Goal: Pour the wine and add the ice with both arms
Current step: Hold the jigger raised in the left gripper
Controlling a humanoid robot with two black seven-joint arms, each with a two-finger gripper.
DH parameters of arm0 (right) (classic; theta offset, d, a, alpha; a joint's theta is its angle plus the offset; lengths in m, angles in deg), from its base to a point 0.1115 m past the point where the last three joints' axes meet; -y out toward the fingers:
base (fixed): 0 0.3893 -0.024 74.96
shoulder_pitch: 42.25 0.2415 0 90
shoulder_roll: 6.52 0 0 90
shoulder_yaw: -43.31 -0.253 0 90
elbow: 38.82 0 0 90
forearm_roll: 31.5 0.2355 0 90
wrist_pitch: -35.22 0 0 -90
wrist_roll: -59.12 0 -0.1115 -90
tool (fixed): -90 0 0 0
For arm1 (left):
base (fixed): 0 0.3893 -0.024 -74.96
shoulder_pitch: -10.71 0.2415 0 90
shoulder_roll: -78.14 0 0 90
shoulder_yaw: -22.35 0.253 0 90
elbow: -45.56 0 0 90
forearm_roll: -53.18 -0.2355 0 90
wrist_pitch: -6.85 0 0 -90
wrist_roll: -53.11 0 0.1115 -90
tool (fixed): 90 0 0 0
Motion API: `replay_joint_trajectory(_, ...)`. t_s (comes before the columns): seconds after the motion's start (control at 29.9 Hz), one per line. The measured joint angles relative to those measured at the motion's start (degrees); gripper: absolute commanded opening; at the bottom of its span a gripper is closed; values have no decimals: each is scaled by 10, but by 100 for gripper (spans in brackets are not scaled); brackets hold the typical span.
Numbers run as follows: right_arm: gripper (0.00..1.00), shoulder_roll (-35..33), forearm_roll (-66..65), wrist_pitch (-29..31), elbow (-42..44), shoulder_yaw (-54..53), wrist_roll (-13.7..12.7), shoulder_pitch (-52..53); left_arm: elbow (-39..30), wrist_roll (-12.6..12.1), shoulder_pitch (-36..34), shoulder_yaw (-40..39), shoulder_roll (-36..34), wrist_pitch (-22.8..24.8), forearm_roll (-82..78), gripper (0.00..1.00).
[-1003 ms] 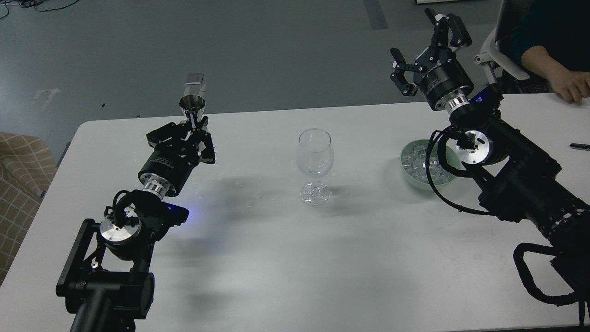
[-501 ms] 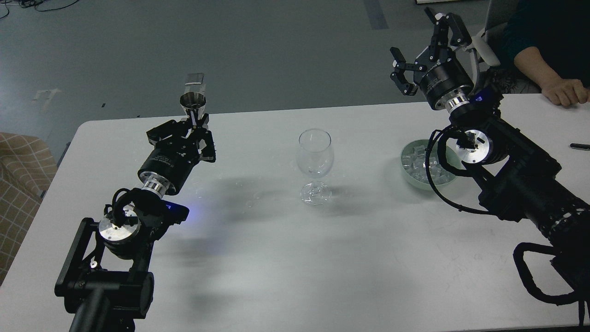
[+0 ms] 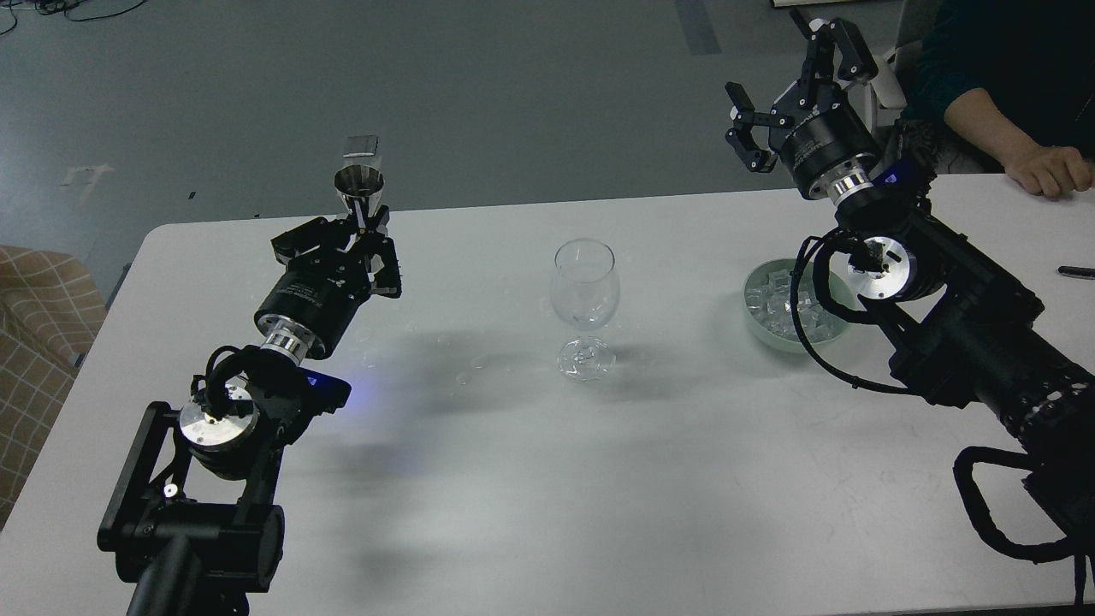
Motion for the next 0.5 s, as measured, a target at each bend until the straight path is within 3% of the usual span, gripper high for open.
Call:
replay_joint_trajectory(0.27,100,5,0,-2,0,0,0,-1,-5,-1,-2,0,-5,-6,0,0)
replay_joint_trajectory(0.5,100,6,-1,-2,-1,0,0,0,-49,-5,-6,3,-11,-44,-6,0)
